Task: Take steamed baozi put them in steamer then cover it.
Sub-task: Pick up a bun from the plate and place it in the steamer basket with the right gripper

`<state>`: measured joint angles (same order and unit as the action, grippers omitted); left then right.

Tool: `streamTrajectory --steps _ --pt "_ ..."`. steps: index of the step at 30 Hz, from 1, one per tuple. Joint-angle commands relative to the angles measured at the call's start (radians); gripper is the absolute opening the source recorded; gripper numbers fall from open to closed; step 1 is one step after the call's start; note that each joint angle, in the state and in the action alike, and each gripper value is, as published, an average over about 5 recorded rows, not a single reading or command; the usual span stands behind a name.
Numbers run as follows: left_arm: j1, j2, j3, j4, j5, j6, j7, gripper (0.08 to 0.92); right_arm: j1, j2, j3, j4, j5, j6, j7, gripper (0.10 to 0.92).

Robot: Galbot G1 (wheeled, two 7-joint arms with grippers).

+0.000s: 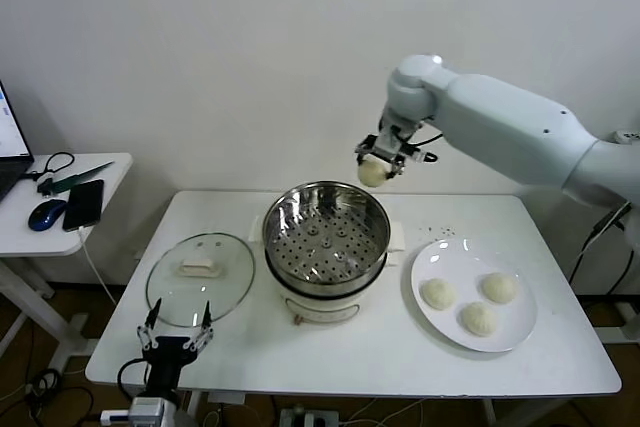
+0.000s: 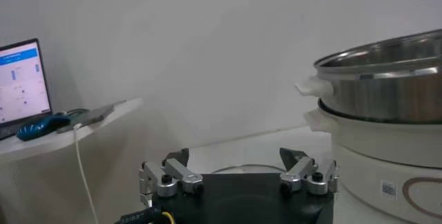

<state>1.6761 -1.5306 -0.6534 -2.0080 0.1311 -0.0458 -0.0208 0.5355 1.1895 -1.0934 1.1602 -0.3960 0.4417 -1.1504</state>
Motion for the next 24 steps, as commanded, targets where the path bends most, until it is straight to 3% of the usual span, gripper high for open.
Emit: streamTrajectory --steps 1,13,24 --pt "0.0 0.0 0.0 0.001 0.001 0.001 0.0 0.823 -0.101 0.115 0.015 0.022 -0.246 0.101 0.025 0.687" --pt "-0.001 0.003 -0.007 0.006 -0.003 0.0 -0.003 0.823 -0.209 0.169 0.027 -0.111 -0.307 0.112 0.035 0.687" --pt "0.0 -0.01 -0.003 0.014 -0.004 -0.002 -0.006 0.823 -0.227 0.184 0.026 -0.136 -0.307 0.111 0.047 0.716"
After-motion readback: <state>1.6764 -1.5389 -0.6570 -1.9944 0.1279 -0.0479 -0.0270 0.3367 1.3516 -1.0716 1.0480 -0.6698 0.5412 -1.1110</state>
